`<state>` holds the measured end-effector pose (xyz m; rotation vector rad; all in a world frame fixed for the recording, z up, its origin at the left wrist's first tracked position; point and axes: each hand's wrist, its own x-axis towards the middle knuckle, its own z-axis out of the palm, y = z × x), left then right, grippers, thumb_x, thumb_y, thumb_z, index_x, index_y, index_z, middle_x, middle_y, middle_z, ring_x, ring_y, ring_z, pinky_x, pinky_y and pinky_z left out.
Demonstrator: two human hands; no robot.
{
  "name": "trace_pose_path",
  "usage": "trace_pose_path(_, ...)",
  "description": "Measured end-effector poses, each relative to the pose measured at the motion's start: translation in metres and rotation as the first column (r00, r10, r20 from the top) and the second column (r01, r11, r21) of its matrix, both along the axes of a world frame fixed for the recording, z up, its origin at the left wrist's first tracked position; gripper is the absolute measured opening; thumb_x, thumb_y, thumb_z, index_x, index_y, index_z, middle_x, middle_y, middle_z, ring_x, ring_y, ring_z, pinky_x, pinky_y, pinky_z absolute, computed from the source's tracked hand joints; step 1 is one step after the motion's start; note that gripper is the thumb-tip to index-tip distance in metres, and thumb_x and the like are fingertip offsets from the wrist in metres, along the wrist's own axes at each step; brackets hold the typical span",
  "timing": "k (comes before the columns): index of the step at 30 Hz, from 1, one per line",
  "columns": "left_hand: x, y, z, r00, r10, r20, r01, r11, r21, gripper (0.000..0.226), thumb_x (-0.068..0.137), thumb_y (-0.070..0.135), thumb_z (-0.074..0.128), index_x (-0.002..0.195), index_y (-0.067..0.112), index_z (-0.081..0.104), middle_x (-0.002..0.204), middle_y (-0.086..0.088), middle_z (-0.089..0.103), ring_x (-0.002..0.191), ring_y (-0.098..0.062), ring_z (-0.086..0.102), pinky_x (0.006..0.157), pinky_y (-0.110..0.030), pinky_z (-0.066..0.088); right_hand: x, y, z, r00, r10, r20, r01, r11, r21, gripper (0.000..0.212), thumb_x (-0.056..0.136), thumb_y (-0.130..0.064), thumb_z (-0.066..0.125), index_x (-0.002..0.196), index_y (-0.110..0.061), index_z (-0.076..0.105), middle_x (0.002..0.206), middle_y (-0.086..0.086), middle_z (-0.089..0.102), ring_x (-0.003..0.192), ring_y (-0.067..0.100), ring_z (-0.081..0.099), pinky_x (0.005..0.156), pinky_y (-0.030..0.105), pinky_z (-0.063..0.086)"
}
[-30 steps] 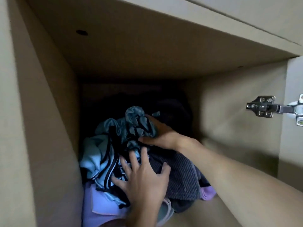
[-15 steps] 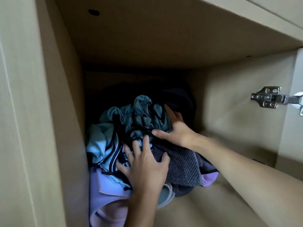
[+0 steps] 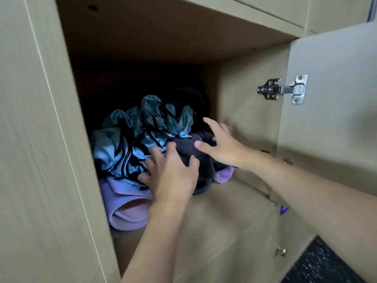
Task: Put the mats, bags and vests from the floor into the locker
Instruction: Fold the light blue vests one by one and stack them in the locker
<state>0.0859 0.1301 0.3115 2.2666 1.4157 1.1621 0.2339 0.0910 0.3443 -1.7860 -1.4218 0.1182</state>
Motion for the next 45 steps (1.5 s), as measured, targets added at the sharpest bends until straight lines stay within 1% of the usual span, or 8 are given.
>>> trace_pose_path(7,0.027,-0.079,-0.038,0.84,-0.502,0.207,0.539,0.815,-0.212,0.03,0.083,0.036,0.073,0.104,0.016,0.066,0.098,-0.005,0.067,0.1,-0.026,0.063,0.089,-0.033,0.049,-0.005,-0.132,-0.079,0.976,-0.216,-0.032,0.214,0.975,-0.058,0.063,0.092,-0.03,0.064,0.147,-0.016,0.035,0.139,0.011,0.04,0.13,0.019,0.044,0.112,0.03,0.034)
trace_pose_path(13,0.048,-0.158,-0.124,0.756,-0.644,0.12,0.612,0.63,-0.478,0.029,0.057,0.046,0.063,0.075,0.023,0.06,0.082,-0.007,0.067,0.095,-0.03,0.069,0.087,-0.037,0.053,-0.017,-0.272,-0.176,0.875,-0.422,-0.236,0.363,0.896,-0.254,0.057,0.097,-0.03,0.057,0.147,-0.02,0.032,0.123,0.0,0.045,0.108,0.017,0.054,0.083,0.026,0.043)
trace_pose_path(18,0.039,-0.235,-0.22,0.607,-0.793,-0.056,0.594,0.499,-0.631,0.021,0.078,0.035,0.072,0.094,0.022,0.067,0.101,-0.006,0.07,0.094,-0.027,0.067,0.088,-0.034,0.053,-0.047,-0.374,-0.264,0.782,-0.571,-0.25,0.436,0.788,-0.434,0.044,0.094,-0.026,0.062,0.132,-0.009,0.05,0.101,0.003,0.062,0.091,0.017,0.06,0.089,0.032,0.048)
trace_pose_path(26,-0.009,-0.298,-0.359,0.371,-0.894,-0.25,0.504,0.42,-0.755,0.044,0.078,0.04,0.079,0.118,0.025,0.066,0.11,-0.001,0.066,0.106,-0.022,0.063,0.092,-0.034,0.05,-0.098,-0.446,-0.392,0.772,-0.627,-0.106,0.344,0.552,-0.76,0.057,0.088,-0.042,0.066,0.14,-0.029,0.046,0.141,-0.002,0.051,0.133,0.026,0.042,0.108,0.046,0.032)
trace_pose_path(31,-0.01,-0.302,-0.389,0.493,-0.854,-0.166,0.515,0.44,-0.736,0.04,0.08,0.027,0.08,0.118,0.021,0.068,0.111,-0.003,0.068,0.104,-0.022,0.063,0.087,-0.027,0.047,-0.104,-0.442,-0.429,0.752,-0.658,-0.037,0.417,0.519,-0.746,0.058,0.089,-0.041,0.065,0.142,-0.029,0.044,0.135,0.001,0.057,0.132,0.027,0.04,0.104,0.041,0.035)
trace_pose_path(34,-0.003,-0.304,-0.393,0.503,-0.86,-0.089,0.5,0.374,-0.781,0.027,0.081,0.022,0.079,0.105,0.023,0.068,0.092,-0.01,0.073,0.081,-0.021,0.067,0.071,-0.028,0.053,-0.107,-0.436,-0.432,0.752,-0.653,-0.087,0.455,0.61,-0.648,0.008,0.09,-0.028,0.063,0.094,-0.024,0.068,0.091,0.003,0.068,0.098,0.026,0.058,0.073,0.033,0.039)
trace_pose_path(36,0.0,-0.305,-0.39,0.489,-0.872,-0.023,0.516,0.31,-0.799,0.029,0.082,0.021,0.079,0.108,0.027,0.067,0.094,-0.01,0.073,0.082,-0.019,0.068,0.073,-0.03,0.055,-0.106,-0.434,-0.422,0.715,-0.67,-0.201,0.464,0.669,-0.581,0.028,0.088,-0.019,0.065,0.063,-0.023,0.054,0.061,-0.003,0.053,0.067,0.02,0.051,0.06,0.033,0.033)
trace_pose_path(45,0.02,-0.313,-0.258,0.27,-0.91,0.316,0.805,0.033,-0.592,0.033,0.086,-0.003,0.07,0.118,0.004,0.066,0.101,-0.005,0.072,0.078,0.008,0.066,0.077,-0.008,0.049,-0.073,-0.431,-0.285,0.593,-0.676,-0.437,0.64,0.725,-0.252,0.009,0.086,-0.014,0.07,0.082,-0.016,0.062,0.071,0.004,0.064,0.053,0.004,0.046,0.053,0.02,0.037)
